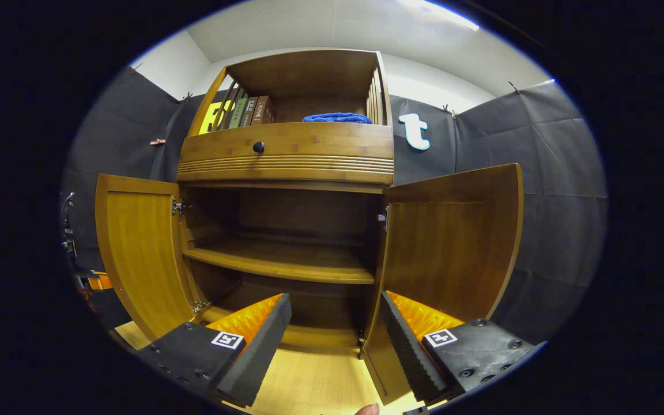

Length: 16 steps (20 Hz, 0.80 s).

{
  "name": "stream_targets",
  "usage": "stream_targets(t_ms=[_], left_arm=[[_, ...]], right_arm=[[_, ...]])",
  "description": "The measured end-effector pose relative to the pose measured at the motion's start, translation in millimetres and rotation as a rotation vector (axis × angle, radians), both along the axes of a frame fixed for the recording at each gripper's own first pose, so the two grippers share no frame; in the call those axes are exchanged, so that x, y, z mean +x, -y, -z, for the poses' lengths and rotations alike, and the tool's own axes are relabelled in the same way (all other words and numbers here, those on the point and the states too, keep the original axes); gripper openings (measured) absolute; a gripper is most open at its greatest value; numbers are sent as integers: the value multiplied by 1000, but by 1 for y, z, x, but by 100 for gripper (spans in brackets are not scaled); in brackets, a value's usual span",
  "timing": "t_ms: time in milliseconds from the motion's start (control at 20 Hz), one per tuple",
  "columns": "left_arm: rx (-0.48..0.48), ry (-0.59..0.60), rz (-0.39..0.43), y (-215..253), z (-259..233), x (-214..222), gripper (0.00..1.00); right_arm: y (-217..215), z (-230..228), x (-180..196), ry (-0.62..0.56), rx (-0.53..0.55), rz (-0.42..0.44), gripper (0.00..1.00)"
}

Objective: Open the right door of the double-door shoe cabinet with the right hand, and open the left door with the left hand.

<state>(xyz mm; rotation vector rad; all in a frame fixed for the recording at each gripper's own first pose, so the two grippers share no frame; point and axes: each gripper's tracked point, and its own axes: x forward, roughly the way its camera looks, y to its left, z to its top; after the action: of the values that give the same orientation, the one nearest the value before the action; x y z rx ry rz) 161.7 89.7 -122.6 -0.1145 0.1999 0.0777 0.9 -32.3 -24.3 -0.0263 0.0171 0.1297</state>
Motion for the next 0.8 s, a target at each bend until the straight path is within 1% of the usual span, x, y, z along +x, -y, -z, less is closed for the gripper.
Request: stream_targets(t_ms=[250,450,500,550,800], left_arm=[[16,-3,-12,1,-1,-1,7],[27,2,-26,3,-5,-10,7],[32,3,-27,4,-5,-15,3],[39,3,-30,5,-6,-18,7],[78,34,-55,6,-20,-40,11]], right_arm=[[-6,1,4,-2,-1,-11,98],[-7,0,5,-3,35,-15,98],[-6,0,6,-1,41,-12,98],[-5,-1,7,2,44,-10,98],[-9,-1,7,4,43,-19,98]])
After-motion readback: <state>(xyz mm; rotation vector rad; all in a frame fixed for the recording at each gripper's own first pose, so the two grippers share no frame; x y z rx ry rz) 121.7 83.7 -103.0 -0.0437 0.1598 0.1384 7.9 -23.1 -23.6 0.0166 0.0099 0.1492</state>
